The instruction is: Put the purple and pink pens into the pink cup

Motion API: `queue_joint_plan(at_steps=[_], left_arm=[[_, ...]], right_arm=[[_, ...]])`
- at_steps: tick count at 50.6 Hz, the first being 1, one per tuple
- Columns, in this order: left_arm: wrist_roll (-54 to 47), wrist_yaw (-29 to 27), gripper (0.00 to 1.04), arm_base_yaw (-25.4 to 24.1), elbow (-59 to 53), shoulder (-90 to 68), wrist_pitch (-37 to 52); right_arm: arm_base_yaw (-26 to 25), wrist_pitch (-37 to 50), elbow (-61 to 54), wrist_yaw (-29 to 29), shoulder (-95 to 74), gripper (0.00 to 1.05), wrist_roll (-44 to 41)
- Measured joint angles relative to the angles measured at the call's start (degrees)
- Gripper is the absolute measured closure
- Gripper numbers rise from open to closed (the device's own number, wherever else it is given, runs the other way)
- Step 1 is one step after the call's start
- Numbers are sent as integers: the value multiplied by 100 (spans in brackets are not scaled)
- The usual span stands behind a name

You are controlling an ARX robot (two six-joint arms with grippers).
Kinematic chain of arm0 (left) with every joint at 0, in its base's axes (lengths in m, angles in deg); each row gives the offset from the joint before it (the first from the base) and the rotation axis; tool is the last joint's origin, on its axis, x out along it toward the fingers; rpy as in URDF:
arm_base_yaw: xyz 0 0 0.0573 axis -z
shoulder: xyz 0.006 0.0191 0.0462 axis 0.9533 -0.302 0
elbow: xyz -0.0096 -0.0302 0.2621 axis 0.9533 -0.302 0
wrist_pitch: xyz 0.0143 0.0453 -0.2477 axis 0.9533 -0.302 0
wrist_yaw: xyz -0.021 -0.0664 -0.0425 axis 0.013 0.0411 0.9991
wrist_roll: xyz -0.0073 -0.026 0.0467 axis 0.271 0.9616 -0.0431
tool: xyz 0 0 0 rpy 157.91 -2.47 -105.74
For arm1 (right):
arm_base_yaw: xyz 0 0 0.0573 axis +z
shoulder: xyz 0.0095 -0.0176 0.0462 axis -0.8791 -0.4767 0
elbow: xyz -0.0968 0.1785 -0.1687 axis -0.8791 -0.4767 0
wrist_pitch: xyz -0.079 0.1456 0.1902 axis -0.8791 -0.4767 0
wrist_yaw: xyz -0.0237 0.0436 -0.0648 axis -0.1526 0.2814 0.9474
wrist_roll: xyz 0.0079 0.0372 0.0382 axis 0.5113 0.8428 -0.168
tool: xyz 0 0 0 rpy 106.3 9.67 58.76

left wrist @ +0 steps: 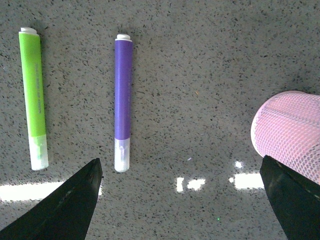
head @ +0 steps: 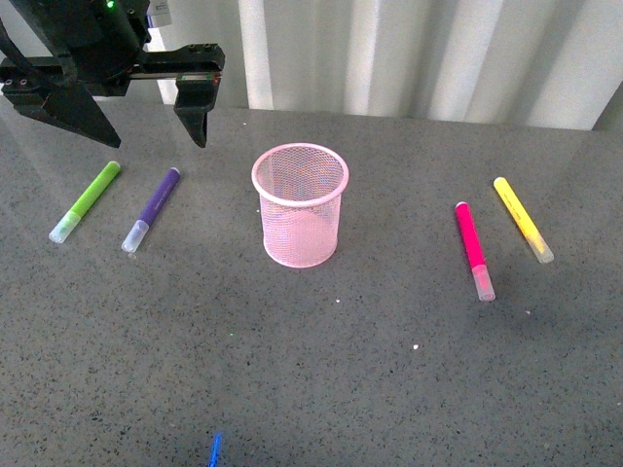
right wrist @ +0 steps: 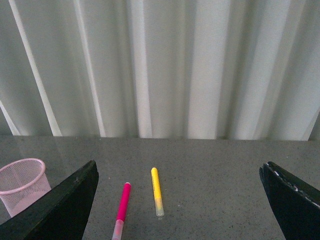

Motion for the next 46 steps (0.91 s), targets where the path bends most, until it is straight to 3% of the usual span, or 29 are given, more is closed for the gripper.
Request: queue_joint_plan(at_steps=[46], left_arm=[[-931, -59, 7, -98, 1191, -1655, 57]], right_arm=[[0, 0, 0, -2, 0, 7, 0]])
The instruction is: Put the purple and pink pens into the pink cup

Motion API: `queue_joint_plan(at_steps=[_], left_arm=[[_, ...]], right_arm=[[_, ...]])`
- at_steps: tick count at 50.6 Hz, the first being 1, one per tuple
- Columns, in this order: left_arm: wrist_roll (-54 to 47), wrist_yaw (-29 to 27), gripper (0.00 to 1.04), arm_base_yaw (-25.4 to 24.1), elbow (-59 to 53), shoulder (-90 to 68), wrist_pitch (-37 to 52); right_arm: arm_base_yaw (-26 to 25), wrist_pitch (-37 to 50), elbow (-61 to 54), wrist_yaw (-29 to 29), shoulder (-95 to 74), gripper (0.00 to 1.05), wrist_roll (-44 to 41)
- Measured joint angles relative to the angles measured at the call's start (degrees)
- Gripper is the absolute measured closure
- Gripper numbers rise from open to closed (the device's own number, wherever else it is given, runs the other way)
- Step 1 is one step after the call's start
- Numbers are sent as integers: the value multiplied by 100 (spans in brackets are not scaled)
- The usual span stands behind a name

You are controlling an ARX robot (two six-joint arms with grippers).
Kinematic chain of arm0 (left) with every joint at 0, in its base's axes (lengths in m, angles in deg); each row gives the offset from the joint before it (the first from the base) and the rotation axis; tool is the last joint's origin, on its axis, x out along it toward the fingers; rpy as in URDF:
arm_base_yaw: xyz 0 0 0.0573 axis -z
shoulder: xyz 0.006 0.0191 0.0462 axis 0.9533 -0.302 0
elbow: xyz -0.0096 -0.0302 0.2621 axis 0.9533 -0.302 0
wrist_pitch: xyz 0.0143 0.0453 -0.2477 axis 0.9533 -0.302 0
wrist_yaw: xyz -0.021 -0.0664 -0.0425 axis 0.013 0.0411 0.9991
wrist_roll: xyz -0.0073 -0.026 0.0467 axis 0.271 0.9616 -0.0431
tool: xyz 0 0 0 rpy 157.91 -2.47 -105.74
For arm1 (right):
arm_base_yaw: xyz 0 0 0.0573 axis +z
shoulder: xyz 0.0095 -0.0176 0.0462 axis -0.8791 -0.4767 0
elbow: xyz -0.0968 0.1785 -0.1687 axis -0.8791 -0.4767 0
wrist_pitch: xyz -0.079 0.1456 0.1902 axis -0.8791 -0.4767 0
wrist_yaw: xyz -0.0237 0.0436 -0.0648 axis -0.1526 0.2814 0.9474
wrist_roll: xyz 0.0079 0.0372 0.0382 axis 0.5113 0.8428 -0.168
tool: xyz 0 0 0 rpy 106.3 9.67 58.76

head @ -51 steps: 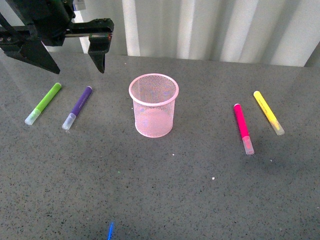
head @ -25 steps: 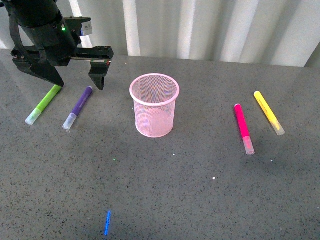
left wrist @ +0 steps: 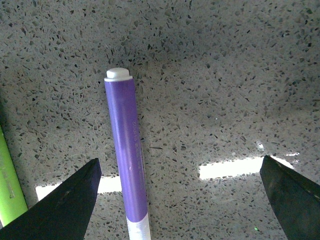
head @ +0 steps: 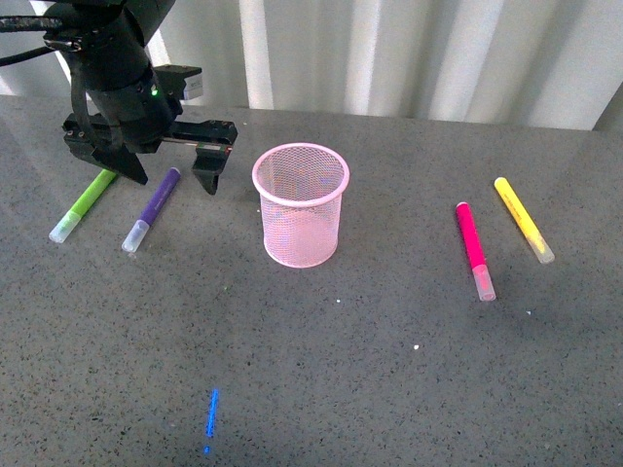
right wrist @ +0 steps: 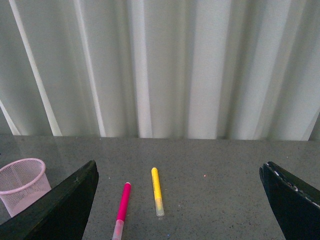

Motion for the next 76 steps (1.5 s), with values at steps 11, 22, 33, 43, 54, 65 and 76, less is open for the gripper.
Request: queue_joint_plan(at_steps=[11, 22, 33, 43, 54, 65, 76], left_arm=[[-177, -105, 7, -31, 413, -321, -149], [-323, -153, 7, -31, 699, -566, -190], [-437, -181, 7, -55, 800, -713, -203], [-461, -98, 40, -33, 800, -737, -177], [-428, -98, 72, -22, 798, -737, -116], [-284, -155, 92, -22, 588, -664, 267], [-260, -376, 92, -151, -94, -225, 1023]], right_arm=[[0, 0, 0, 2, 0, 7, 0], [0, 0, 0, 0, 0, 7, 0], [0, 0, 0, 0, 0, 7, 0], [0, 0, 0, 2, 0, 7, 0], [0, 0, 0, 2, 0, 7, 0], [0, 0, 0, 0, 0, 7, 0], [0, 0, 0, 2, 0, 7, 0]])
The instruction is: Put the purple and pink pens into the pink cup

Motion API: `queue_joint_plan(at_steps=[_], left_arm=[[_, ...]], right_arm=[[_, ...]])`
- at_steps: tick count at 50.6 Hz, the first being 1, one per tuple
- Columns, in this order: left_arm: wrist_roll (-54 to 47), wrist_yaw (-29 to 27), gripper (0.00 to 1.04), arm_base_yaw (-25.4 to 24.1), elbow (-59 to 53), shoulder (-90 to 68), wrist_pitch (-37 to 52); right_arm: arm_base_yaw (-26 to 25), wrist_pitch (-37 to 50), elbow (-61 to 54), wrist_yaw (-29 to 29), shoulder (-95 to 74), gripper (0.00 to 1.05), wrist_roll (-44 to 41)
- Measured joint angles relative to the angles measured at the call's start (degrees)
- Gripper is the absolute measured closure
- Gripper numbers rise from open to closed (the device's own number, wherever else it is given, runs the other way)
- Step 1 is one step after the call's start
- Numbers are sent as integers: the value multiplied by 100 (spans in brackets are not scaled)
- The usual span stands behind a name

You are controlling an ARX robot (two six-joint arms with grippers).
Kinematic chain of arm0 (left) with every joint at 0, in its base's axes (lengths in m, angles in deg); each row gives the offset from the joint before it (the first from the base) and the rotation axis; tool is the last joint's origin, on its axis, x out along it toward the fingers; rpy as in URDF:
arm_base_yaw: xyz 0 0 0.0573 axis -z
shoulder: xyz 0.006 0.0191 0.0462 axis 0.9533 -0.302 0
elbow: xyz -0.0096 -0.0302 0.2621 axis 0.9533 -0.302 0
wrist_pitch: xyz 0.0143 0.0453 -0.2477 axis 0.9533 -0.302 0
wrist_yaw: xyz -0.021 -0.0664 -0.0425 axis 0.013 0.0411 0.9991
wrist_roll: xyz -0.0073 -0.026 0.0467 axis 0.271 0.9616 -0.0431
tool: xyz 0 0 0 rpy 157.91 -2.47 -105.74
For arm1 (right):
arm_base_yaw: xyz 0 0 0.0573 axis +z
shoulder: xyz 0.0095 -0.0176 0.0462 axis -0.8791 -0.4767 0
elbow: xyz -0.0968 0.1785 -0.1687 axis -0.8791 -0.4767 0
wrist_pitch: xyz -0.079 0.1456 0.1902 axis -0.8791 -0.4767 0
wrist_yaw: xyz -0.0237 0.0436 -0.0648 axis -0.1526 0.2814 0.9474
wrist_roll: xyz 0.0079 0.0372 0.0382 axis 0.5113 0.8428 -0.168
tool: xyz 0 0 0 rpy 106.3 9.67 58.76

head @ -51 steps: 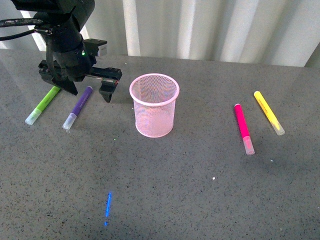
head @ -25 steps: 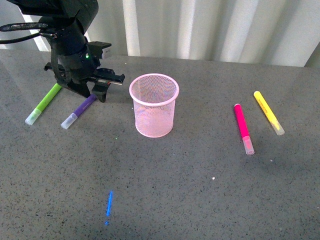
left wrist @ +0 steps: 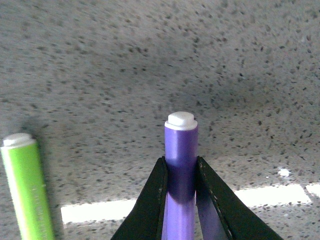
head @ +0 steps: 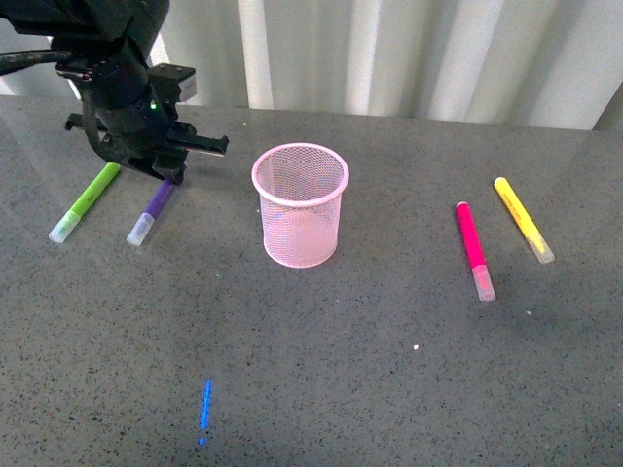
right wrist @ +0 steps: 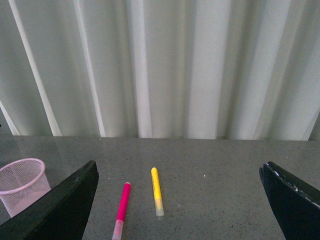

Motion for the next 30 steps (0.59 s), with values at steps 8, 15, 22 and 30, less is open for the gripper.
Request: queue_joint_plan(at_steps=[8, 15, 22, 30], left_arm=[[-129, 26, 92, -162, -619, 584, 726], [-81, 262, 92, -356, -1250, 1360, 1593], [306, 798, 92, -503, -2234, 2441, 3029], [1108, 938, 92, -275, -3580, 3353, 4769]], right_arm=[[0, 0, 0, -2, 0, 7, 0], [0, 0, 0, 0, 0, 7, 0], [0, 0, 0, 0, 0, 7, 0], [0, 0, 0, 0, 0, 7, 0]])
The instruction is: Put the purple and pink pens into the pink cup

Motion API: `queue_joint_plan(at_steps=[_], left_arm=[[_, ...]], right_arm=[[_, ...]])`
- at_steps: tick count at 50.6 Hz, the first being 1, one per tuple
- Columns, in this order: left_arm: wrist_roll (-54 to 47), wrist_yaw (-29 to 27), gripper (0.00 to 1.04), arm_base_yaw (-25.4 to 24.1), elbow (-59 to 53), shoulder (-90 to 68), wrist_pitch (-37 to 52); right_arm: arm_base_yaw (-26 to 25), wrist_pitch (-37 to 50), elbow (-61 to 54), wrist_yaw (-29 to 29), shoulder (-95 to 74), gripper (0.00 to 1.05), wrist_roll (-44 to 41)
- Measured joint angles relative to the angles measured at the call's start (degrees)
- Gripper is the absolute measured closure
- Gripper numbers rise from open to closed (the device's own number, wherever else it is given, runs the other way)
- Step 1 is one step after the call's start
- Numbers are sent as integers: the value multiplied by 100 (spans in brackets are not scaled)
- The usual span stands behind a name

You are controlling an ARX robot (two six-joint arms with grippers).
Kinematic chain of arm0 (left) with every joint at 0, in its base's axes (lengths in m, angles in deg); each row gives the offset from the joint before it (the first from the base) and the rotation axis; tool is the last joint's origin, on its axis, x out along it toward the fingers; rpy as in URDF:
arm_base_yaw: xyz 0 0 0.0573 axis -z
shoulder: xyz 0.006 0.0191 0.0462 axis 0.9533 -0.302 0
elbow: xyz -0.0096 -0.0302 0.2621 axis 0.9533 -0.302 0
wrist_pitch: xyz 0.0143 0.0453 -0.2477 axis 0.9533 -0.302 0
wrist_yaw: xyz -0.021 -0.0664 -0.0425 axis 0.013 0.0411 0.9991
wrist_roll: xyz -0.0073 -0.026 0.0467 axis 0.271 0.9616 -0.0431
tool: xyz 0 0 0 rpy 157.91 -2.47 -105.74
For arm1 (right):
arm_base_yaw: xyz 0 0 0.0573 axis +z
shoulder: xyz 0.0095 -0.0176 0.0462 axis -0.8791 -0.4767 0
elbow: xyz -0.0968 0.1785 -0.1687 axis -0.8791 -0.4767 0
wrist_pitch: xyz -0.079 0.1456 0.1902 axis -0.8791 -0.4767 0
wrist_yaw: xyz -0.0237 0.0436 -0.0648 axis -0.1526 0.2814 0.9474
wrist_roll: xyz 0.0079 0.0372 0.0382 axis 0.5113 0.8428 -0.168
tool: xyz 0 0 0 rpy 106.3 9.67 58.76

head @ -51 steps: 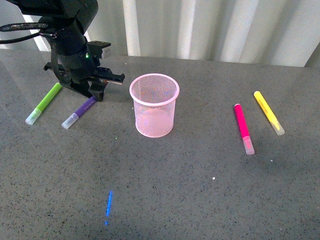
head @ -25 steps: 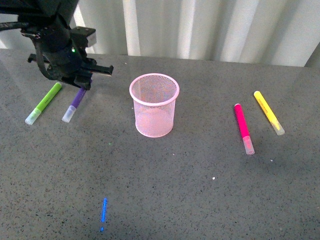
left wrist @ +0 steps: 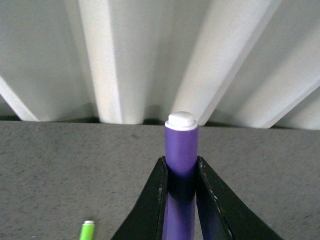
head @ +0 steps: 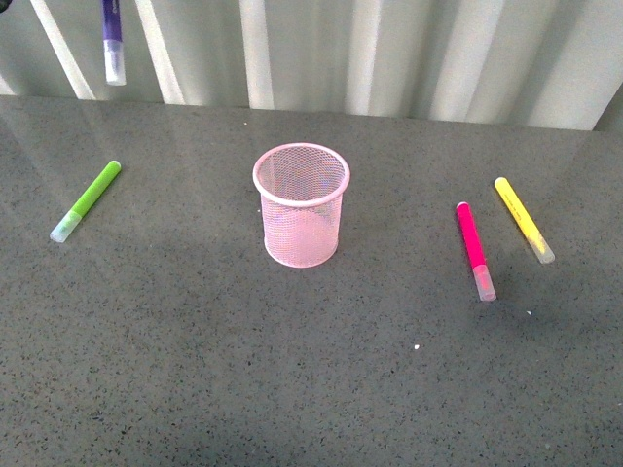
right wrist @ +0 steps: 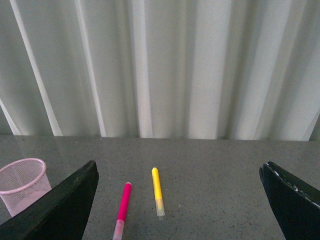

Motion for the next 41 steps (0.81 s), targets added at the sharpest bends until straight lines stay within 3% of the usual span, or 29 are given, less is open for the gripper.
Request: queue_joint_plan(at_steps=[13, 41], left_arm=[[879, -219, 92, 769, -1292, 341, 2151], [2009, -940, 93, 1578, -1405, -474, 3530]], right_arm=[[0, 0, 0, -2, 0, 7, 0], [0, 0, 0, 0, 0, 7, -2]])
